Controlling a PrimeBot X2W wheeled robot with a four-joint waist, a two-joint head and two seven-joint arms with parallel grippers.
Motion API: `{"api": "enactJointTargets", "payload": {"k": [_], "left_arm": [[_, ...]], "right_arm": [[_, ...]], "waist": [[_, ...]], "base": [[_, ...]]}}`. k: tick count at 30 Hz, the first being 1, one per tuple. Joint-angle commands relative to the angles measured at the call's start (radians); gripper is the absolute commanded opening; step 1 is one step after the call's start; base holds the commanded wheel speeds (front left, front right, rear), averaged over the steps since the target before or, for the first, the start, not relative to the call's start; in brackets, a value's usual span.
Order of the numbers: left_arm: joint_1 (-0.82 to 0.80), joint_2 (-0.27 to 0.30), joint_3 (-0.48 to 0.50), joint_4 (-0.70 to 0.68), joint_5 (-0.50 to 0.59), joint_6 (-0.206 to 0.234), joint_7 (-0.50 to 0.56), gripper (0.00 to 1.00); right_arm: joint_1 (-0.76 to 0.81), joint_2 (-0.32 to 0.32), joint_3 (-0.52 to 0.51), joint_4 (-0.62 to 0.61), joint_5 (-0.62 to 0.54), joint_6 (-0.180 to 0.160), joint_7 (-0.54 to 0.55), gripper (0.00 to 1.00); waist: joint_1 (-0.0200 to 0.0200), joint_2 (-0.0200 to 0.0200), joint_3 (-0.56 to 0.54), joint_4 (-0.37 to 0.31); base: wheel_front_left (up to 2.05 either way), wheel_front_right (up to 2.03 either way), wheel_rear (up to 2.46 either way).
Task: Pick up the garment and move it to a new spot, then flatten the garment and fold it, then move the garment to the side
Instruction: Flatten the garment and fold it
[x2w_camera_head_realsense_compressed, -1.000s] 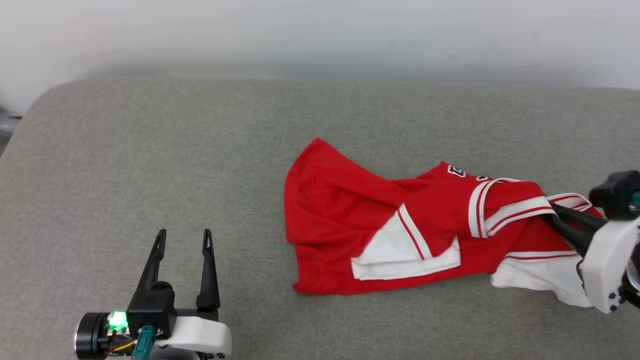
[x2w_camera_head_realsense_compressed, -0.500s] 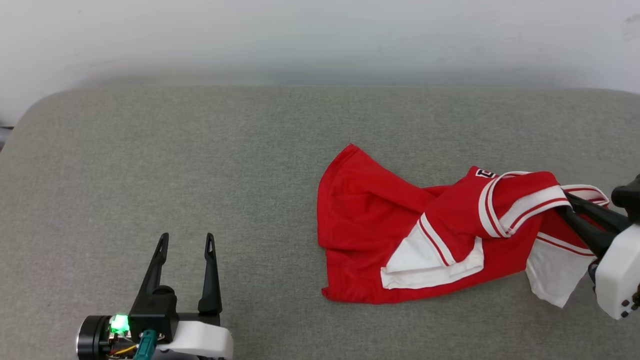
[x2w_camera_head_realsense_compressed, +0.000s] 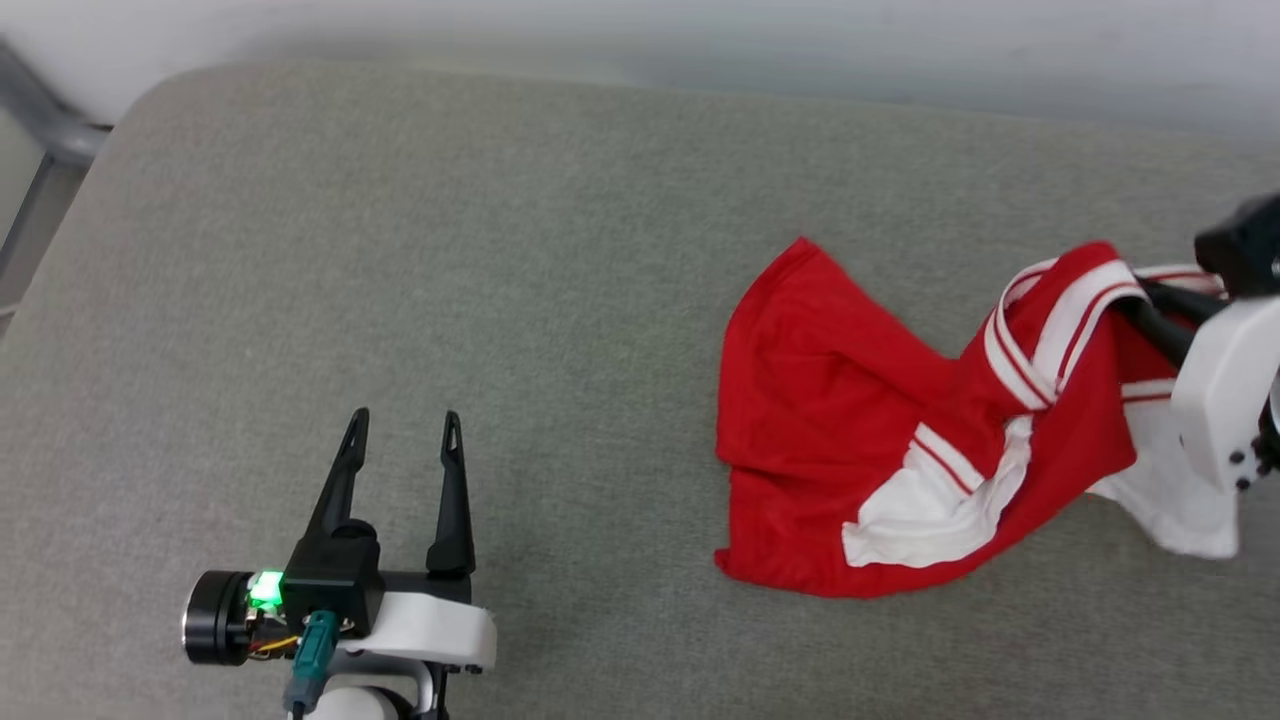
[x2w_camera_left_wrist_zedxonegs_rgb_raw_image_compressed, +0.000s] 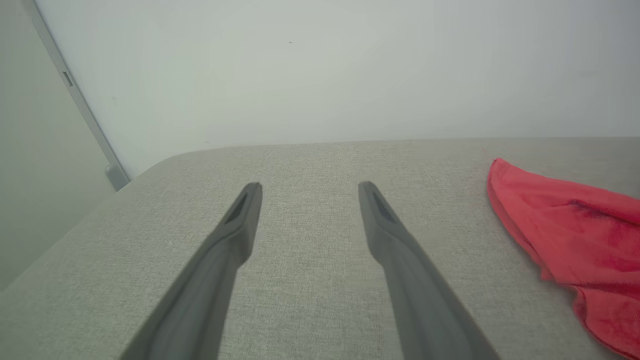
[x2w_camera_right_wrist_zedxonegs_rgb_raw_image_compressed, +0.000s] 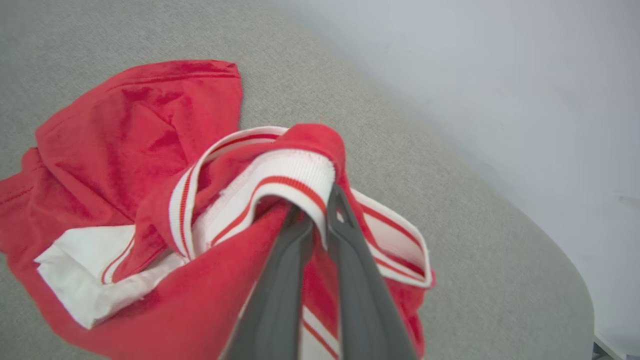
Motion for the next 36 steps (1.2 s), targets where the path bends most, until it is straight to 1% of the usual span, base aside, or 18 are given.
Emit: {"api": "enactJointTargets", "payload": {"k": [1,7,14,15,16,19,22,24,27,28,29,33,36], "left_arm": [[-0.023,-0.006,-0.007,0.000,-0.004,-0.004,-0.003,1.00],[-0.068,-0.014,-0.040,-0.001,-0.009,0.001,-0.003,1.00],[-0.108,-0.020,-0.056,-0.002,-0.023,0.008,-0.003,1.00],[-0.113,-0.021,-0.058,-0.002,-0.025,0.009,-0.003,1.00],[-0.113,-0.021,-0.058,-0.002,-0.025,0.009,-0.003,1.00],[-0.126,-0.022,-0.067,-0.001,-0.026,0.013,-0.003,1.00],[-0.137,-0.022,-0.080,0.002,-0.027,0.019,-0.003,1.00],[-0.142,-0.023,-0.085,0.002,-0.030,0.020,-0.003,1.00],[-0.136,-0.023,-0.081,0.006,-0.032,0.026,-0.003,1.00],[-0.132,-0.023,-0.079,0.007,-0.032,0.027,-0.003,1.00],[-0.128,-0.023,-0.077,0.008,-0.030,0.027,-0.003,1.00],[-0.114,-0.023,-0.062,0.009,-0.020,0.027,-0.003,1.00],[-0.094,-0.019,-0.046,0.003,-0.014,0.028,-0.003,1.00]], "right_arm": [[-0.066,-0.003,0.035,0.037,-0.001,-0.001,0.003,0.00],[-0.280,0.036,0.196,0.202,0.015,-0.001,0.017,0.00],[-0.461,0.125,0.390,0.386,0.044,-0.001,-0.002,0.00],[-0.477,0.134,0.421,0.409,0.050,-0.001,0.002,0.00],[-0.477,0.134,0.421,0.409,0.050,-0.001,0.002,0.00],[-0.522,0.160,0.508,0.483,0.072,-0.001,0.013,0.00],[-0.536,0.177,0.589,0.549,0.103,-0.001,0.028,0.00],[-0.546,0.185,0.627,0.579,0.133,-0.001,0.025,0.00],[-0.559,0.191,0.657,0.605,0.187,-0.001,-0.005,0.00],[-0.568,0.189,0.658,0.607,0.203,-0.001,-0.028,0.36],[-0.579,0.185,0.657,0.608,0.213,-0.001,-0.055,1.00],[-0.604,0.147,0.646,0.573,0.273,-0.001,-0.158,1.00],[-0.609,0.094,0.642,0.520,0.311,-0.001,-0.205,1.00]], "waist": [[-0.0001,0.0000,0.055,0.051],[-0.0001,0.0000,0.127,0.114],[-0.0001,0.0000,0.179,0.150],[-0.0001,0.0000,0.185,0.153],[-0.0001,0.0000,0.185,0.153],[-0.0001,0.0000,0.200,0.159],[-0.0001,0.0000,0.209,0.165],[-0.0001,0.0000,0.211,0.166],[-0.0001,0.0000,0.204,0.156],[-0.0001,0.0000,0.199,0.151],[-0.0001,0.0000,0.193,0.146],[-0.0001,0.0000,0.160,0.119],[-0.0001,0.0000,0.134,0.093]], "base": [[0.00,0.00,0.00],[0.00,0.00,0.00],[0.00,0.00,0.00],[0.00,0.00,0.00],[0.00,0.00,0.00],[0.00,0.00,0.00],[0.00,0.00,0.00],[0.00,0.00,0.00],[0.00,0.00,0.00],[0.00,0.00,0.00],[0.00,0.00,0.00],[0.00,0.00,0.00],[0.00,0.00,0.00]]}}
